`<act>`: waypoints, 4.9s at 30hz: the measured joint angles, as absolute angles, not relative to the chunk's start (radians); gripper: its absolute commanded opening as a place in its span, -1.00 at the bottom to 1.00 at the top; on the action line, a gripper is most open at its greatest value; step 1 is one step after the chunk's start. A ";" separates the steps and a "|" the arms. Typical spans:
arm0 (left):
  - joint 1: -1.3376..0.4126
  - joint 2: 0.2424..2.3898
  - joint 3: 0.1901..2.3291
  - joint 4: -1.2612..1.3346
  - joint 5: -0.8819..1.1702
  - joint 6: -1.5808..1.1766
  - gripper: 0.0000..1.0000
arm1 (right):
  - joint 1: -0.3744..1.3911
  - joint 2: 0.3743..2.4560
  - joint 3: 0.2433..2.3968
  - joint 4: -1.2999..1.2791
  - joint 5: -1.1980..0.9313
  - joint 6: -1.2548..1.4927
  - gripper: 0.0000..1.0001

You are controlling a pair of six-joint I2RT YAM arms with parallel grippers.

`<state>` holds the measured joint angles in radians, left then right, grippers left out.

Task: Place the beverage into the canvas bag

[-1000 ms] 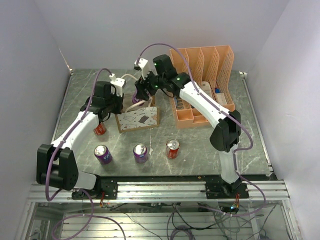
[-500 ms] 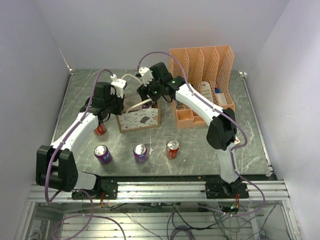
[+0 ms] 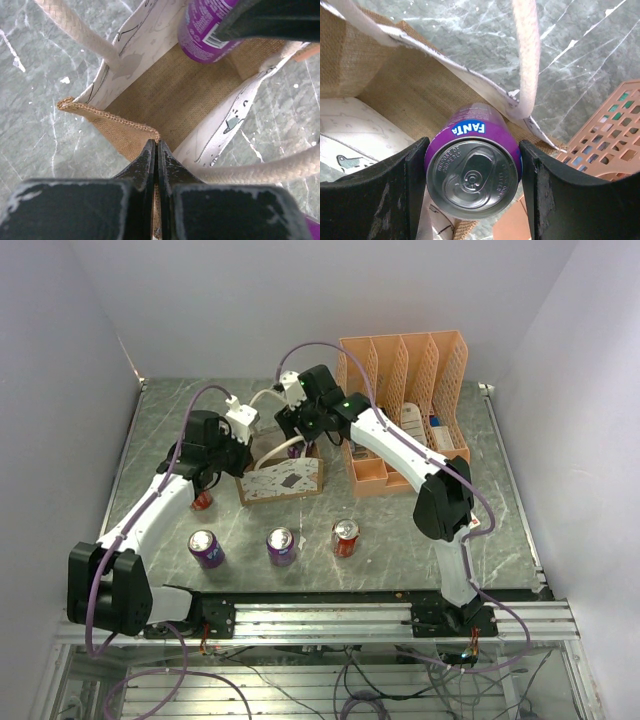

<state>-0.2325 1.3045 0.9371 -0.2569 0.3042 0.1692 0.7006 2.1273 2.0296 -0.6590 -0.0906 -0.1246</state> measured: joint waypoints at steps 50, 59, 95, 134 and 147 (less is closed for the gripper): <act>-0.233 1.294 0.932 -0.258 0.352 0.194 -0.86 | 0.663 2.251 2.051 -0.635 -0.142 -0.148 -0.35; -0.233 1.294 0.934 -0.260 0.352 0.191 -0.86 | 0.663 2.289 2.075 -0.658 -0.150 -0.160 -0.07; -0.233 1.312 0.957 -0.280 0.339 0.156 -0.86 | 0.663 2.291 2.126 -0.691 -0.196 -0.173 0.59; -0.233 1.312 0.958 -0.281 0.317 0.150 -0.83 | 0.636 2.085 2.086 -0.585 -0.121 -0.112 0.60; -0.233 1.309 0.974 -0.299 0.291 0.150 -0.62 | 0.590 1.658 1.724 -0.600 -0.286 -0.268 0.66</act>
<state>-0.2325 1.3090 0.9741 -0.2989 0.2913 0.1497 0.5903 1.6585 1.7245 -0.5999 -0.2863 -0.2676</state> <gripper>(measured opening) 0.156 0.822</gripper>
